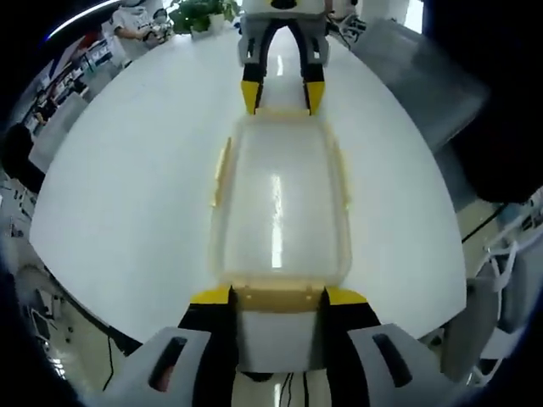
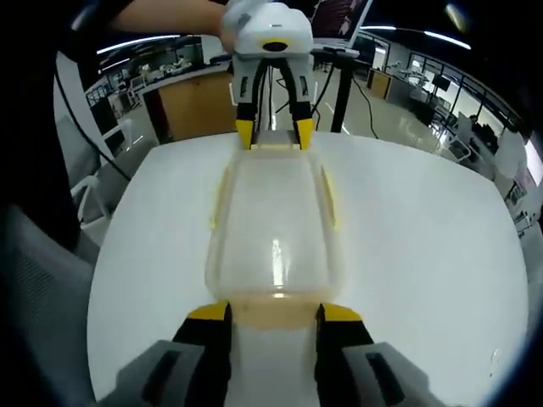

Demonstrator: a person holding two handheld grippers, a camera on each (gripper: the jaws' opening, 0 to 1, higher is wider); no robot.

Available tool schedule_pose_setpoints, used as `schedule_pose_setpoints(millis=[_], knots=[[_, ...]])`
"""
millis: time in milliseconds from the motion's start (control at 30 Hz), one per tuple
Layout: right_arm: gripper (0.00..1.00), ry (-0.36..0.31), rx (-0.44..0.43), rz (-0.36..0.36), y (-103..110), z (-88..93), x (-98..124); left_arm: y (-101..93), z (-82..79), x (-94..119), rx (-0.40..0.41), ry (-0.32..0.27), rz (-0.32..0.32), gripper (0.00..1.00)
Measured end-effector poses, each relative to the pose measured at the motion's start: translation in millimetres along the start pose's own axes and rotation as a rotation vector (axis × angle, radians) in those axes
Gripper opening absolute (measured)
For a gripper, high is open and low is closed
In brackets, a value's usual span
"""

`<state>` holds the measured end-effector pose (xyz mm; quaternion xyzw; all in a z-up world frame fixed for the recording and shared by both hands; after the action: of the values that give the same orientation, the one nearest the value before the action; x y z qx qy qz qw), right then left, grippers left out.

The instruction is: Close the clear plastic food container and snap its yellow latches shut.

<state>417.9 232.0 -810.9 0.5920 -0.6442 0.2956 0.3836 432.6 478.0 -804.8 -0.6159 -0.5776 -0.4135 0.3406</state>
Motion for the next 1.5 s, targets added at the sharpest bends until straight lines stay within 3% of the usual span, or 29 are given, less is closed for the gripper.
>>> schedule_pose_setpoints(millis=[333,500,1133,1500], knots=[[0.36,0.019,0.029,0.000,5,0.0,16,-6.3,-11.8,4,0.027,-0.003,-0.001,0.35],[0.36,0.039,0.087,0.011,10,-1.8,32,-12.5,-24.1,16,0.028,-0.027,-0.011,0.35],[0.36,0.006,0.121,0.045,22,-9.0,86,-25.4,-65.0,56,0.031,-0.046,-0.070,0.35],[0.36,0.012,0.144,0.064,26,-5.2,106,-29.2,-82.9,58,0.039,-0.045,-0.093,0.35]])
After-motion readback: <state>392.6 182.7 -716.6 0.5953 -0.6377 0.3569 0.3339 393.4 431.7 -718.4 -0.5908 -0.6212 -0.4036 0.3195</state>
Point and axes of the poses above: the point that each gripper's makers call its tool centre point, and the gripper's own axes: x roughly backward along the fingers, y roughly to its left, z roughly out of its underside, the point moved 9 cm from there along x, roughly backward along the fingers, and after that the axes turned 6 degrees about -x, right-handed, at the moved point
